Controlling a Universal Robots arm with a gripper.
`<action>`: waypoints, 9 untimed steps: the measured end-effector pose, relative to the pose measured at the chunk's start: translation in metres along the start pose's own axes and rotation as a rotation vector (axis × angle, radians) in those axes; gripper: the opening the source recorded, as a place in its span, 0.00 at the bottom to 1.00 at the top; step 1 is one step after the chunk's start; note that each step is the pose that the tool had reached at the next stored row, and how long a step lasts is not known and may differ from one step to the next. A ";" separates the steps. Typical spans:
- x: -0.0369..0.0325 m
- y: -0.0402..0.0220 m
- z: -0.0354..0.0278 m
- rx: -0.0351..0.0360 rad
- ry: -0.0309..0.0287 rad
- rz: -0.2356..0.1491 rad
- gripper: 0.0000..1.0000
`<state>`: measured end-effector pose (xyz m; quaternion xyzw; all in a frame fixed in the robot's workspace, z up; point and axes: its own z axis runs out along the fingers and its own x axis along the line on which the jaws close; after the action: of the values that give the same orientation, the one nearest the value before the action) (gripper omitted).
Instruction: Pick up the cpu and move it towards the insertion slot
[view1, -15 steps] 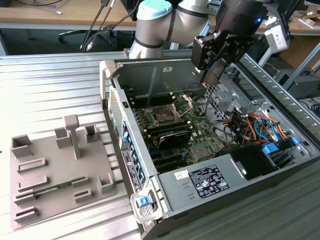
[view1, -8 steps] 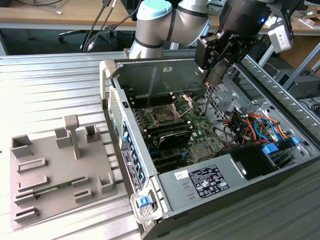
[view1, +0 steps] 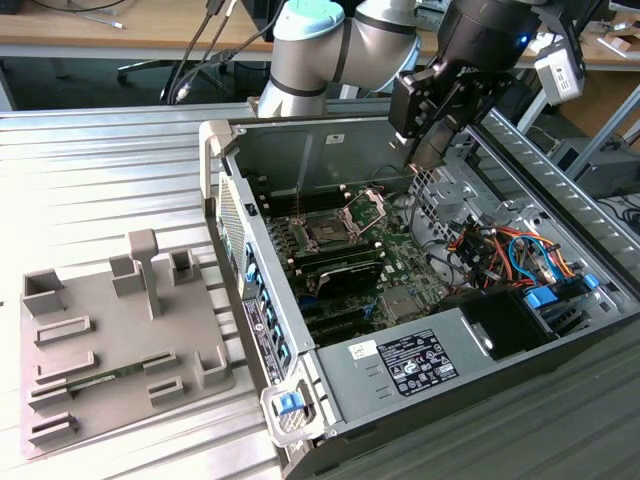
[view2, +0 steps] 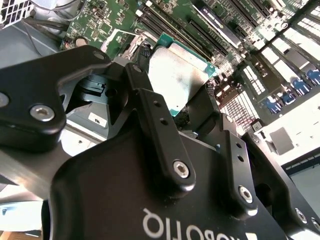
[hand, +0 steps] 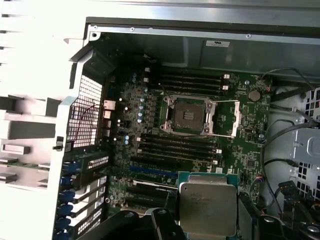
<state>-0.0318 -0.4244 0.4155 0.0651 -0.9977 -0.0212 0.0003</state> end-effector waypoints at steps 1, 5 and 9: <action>0.0000 0.0004 0.0000 0.0000 0.0000 0.000 0.55; -0.0004 0.0029 0.0001 -0.0001 0.0000 0.000 0.55; -0.0013 0.0082 0.0004 -0.0001 0.0000 0.000 0.55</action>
<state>-0.0316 -0.4161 0.4155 0.0651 -0.9977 -0.0212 0.0003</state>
